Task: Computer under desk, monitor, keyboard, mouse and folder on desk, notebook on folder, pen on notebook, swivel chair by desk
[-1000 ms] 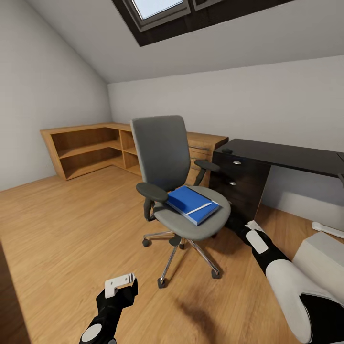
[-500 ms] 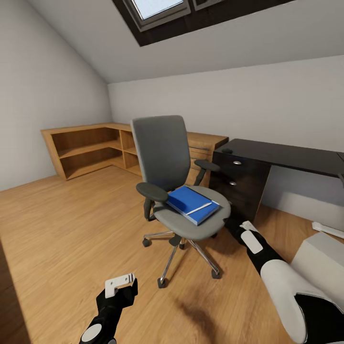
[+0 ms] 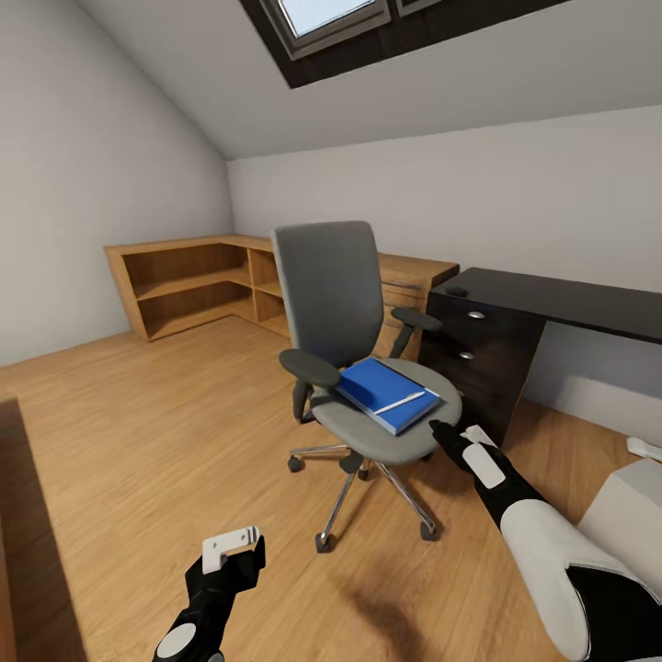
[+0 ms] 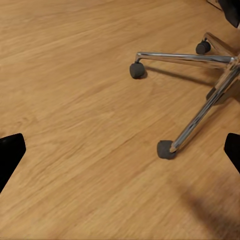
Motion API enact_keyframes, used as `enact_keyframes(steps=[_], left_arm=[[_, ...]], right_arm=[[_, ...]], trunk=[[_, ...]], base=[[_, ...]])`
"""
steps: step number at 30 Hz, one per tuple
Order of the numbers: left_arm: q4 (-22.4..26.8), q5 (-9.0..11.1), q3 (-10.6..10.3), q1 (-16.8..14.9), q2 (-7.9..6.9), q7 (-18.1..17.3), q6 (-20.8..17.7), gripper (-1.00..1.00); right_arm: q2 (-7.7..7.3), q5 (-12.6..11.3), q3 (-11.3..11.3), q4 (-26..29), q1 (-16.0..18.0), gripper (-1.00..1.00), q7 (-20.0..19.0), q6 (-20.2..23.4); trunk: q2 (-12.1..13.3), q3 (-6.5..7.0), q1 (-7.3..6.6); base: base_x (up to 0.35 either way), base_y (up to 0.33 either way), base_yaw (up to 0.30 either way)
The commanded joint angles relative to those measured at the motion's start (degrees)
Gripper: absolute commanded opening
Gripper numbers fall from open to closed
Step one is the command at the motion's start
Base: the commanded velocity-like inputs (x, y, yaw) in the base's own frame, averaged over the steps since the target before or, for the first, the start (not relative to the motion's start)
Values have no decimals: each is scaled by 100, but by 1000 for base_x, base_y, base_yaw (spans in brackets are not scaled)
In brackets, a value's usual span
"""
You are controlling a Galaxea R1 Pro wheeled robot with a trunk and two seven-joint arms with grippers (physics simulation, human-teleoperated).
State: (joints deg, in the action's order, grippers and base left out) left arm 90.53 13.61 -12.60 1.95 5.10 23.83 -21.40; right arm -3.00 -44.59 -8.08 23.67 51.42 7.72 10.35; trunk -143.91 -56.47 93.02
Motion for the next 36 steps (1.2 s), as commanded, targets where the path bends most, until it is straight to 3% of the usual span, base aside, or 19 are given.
enact_keyframes(steps=[1,22,36], left_arm=[[9,54,-8,-1,0,43,-13,100],[9,54,-14,-2,-1,43,-13,100],[9,58,-14,-1,-1,34,-13,100]], right_arm=[[1,-48,-9,15,0,100,30,29],[5,-41,-5,15,0,100,28,29],[62,-32,0,15,0,100,29,29]], trunk=[[-2,-8,-1],[-2,-19,-1],[-2,-41,-1]], base=[[0,0,73],[0,0,10],[109,0,170]])
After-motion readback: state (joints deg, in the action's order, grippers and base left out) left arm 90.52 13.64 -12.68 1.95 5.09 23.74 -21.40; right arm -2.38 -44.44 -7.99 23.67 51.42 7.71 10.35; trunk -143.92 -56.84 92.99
